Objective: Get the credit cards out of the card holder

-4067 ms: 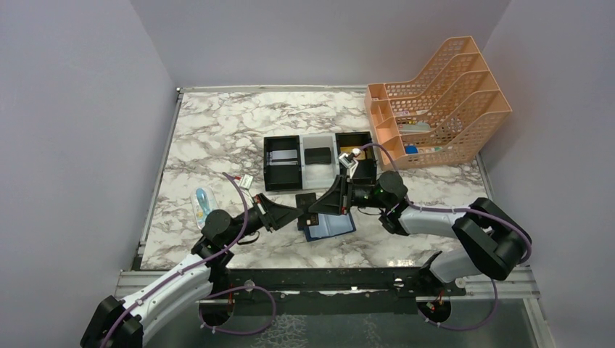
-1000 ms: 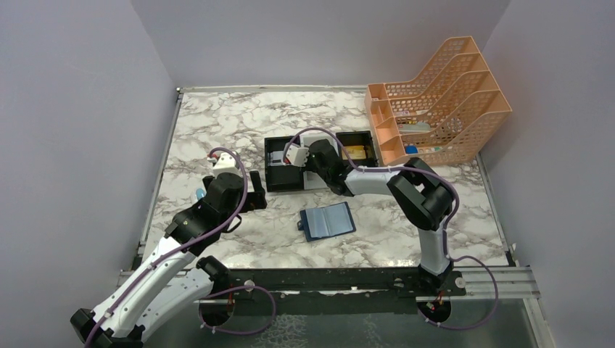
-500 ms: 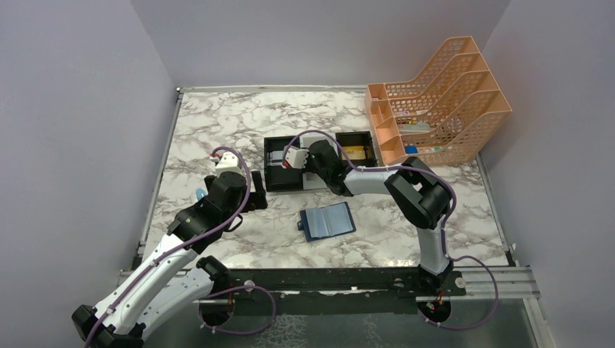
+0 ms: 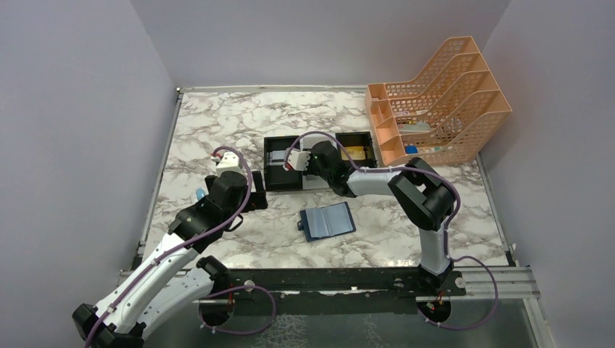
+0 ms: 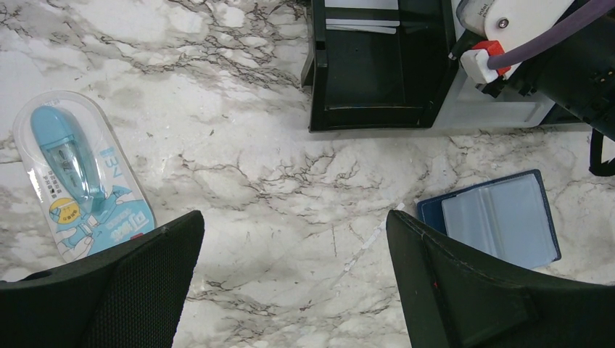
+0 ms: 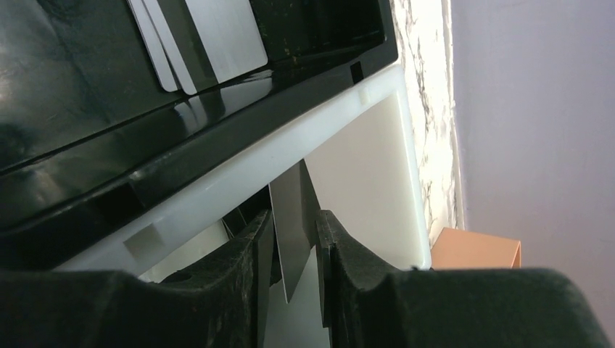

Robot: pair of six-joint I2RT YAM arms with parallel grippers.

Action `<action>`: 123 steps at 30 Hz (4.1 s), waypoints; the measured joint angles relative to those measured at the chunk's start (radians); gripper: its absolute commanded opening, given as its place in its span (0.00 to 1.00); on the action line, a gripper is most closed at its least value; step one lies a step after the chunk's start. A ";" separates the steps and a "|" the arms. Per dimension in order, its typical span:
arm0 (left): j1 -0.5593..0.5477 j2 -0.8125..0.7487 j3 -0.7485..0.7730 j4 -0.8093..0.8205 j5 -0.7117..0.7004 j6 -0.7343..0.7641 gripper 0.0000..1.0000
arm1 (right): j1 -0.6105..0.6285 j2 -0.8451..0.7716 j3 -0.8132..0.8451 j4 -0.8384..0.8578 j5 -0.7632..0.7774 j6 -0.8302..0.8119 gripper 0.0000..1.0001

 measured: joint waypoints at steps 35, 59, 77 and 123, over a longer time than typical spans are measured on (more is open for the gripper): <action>0.000 0.027 0.000 0.000 0.006 0.013 0.99 | -0.021 -0.477 -0.224 0.137 -0.002 0.572 0.60; -0.056 0.161 -0.201 0.304 0.410 -0.106 0.88 | -0.027 -0.878 -0.620 -0.409 -0.248 1.489 0.58; -0.401 0.552 -0.172 0.496 0.069 -0.415 0.73 | -0.027 -0.834 -0.621 -0.454 -0.240 1.476 0.52; -0.406 0.678 -0.132 0.504 0.001 -0.302 0.33 | -0.032 -0.776 -0.610 -0.425 -0.407 1.460 0.28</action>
